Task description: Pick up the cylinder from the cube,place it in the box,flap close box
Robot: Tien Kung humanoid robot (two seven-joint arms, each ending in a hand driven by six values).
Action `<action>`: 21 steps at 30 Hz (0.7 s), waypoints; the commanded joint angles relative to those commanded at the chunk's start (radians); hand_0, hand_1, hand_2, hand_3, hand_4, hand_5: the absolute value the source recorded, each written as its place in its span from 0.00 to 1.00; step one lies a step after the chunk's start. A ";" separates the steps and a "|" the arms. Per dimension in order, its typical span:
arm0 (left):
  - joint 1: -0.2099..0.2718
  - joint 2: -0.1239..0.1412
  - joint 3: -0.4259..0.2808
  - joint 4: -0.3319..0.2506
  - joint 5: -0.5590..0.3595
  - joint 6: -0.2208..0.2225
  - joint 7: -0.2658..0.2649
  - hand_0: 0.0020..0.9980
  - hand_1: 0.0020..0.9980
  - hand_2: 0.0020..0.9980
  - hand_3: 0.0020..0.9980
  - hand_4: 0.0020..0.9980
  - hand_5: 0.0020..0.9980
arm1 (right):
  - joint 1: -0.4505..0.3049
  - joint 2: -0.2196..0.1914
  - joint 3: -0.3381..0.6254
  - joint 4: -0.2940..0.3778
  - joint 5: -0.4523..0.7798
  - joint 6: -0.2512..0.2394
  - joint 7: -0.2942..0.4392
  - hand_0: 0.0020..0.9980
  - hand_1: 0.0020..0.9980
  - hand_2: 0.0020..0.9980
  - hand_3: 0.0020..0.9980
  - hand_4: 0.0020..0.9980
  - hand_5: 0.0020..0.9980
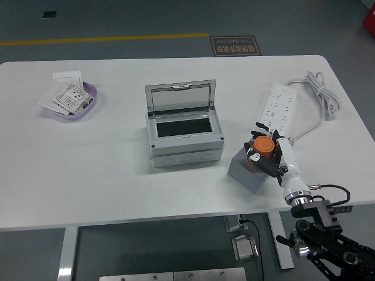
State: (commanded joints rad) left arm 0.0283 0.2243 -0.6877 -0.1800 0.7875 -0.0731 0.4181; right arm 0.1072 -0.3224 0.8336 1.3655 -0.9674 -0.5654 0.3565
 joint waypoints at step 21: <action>0.000 -0.001 -0.019 0.000 0.007 0.020 -0.030 0.66 0.70 0.60 0.61 0.60 0.13 | 0.017 -0.005 0.017 0.017 -0.032 -0.022 -0.015 0.78 0.69 0.67 0.58 0.09 0.00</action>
State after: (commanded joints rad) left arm 0.0280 0.2235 -0.7065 -0.1800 0.7944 -0.0530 0.3883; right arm 0.1239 -0.3276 0.8503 1.3826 -0.9993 -0.5871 0.3419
